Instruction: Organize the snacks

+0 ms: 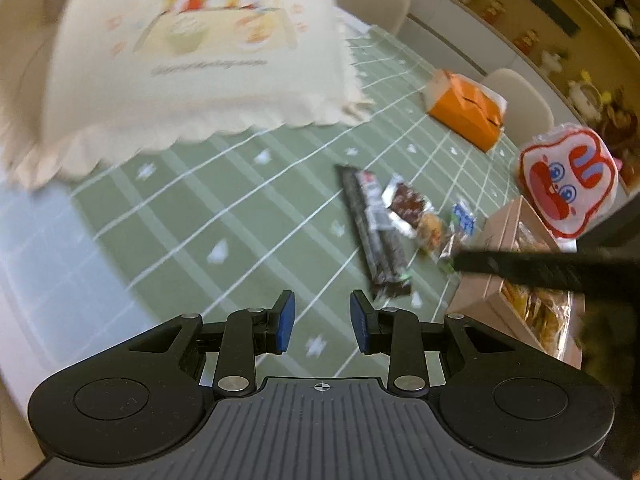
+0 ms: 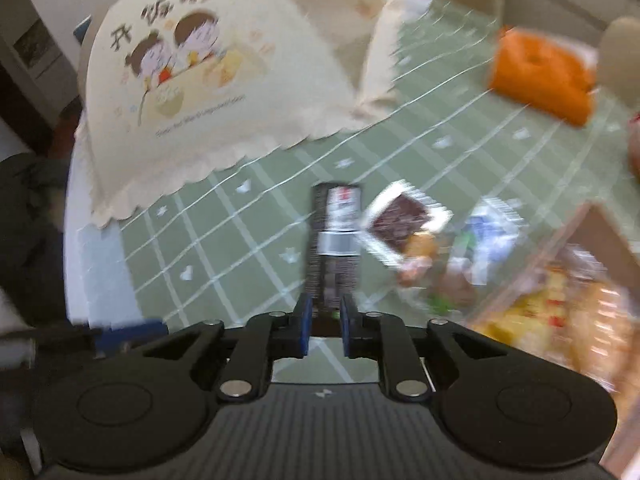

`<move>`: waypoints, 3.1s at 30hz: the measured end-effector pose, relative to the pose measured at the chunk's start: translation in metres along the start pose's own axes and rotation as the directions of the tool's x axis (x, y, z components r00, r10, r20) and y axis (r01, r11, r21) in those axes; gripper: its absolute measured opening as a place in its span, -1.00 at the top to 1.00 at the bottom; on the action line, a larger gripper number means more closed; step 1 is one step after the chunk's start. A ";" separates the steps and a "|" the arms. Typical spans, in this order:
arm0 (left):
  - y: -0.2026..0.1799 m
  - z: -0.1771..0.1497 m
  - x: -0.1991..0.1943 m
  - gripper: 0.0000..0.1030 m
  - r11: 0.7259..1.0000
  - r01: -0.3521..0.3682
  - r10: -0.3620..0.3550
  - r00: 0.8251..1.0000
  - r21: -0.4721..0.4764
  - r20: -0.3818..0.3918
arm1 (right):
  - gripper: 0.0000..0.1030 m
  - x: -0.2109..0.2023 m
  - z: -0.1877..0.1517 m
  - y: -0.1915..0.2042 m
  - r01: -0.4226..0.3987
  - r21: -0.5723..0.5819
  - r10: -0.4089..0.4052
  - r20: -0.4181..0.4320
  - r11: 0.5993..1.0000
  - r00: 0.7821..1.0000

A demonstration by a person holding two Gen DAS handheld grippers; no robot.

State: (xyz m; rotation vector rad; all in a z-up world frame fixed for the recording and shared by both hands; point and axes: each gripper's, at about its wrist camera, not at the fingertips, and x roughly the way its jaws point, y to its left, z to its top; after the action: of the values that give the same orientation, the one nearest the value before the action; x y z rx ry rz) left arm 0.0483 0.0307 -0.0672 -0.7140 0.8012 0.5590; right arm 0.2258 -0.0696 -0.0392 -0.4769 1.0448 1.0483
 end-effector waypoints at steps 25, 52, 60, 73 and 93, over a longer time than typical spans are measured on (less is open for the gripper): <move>-0.100 0.032 0.116 0.08 0.868 -0.280 0.273 0.959 0.410 0.076 | -0.21 0.016 0.053 -0.087 0.018 0.063 -0.024 0.090 0.998 0.996; -0.049 0.047 0.092 -0.03 0.992 -0.128 0.128 0.990 0.015 -0.053 | 0.66 0.103 0.066 -0.072 -0.072 -0.064 0.067 -0.076 0.995 0.995; -0.074 0.057 0.116 -0.03 0.972 -0.221 0.224 0.974 0.081 -0.035 | 0.66 0.100 0.056 -0.110 -0.126 0.076 0.129 -0.041 0.989 0.991; -0.086 0.041 0.119 0.04 0.928 -0.272 0.283 0.959 0.255 -0.007 | 0.40 0.066 0.049 -0.116 -0.117 0.046 0.116 0.034 0.992 0.993; 0.018 -0.052 0.006 0.06 0.965 -0.211 0.205 0.977 -0.154 -0.048 | 0.23 0.104 0.032 0.001 -0.092 -0.304 0.069 -0.084 0.948 0.994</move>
State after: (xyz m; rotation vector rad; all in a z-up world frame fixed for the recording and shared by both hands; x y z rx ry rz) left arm 0.0170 0.0041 -0.1040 -0.7905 0.8741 0.8097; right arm 0.2513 0.0038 -0.1155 -0.7342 0.9742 1.2833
